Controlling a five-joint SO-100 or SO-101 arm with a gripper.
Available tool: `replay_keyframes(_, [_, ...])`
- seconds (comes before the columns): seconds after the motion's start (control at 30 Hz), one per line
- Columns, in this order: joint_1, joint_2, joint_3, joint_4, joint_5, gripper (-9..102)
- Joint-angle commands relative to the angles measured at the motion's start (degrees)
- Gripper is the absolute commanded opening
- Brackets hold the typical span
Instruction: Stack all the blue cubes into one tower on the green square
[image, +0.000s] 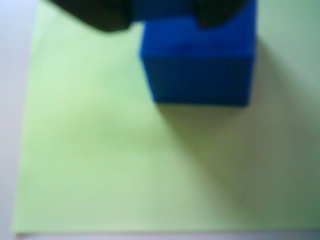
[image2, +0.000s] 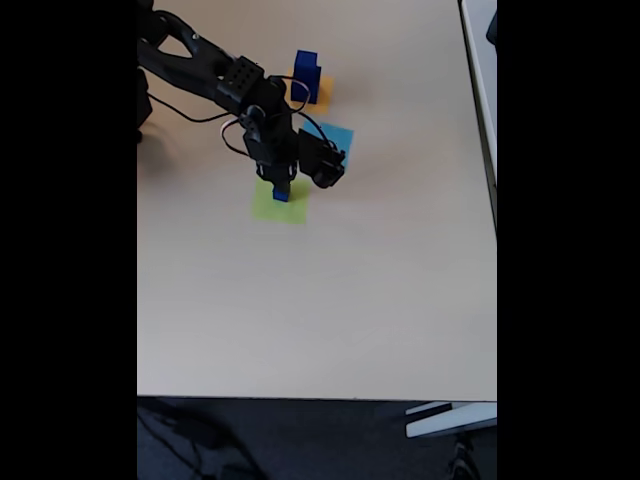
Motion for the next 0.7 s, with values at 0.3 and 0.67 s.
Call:
replay_keyframes(0.3, [-0.7, 5.2, 1.1, -0.8, 1.5, 0])
replay_keyframes(0.67, [-0.6, 5.4, 1.4, -0.8, 1.4, 0])
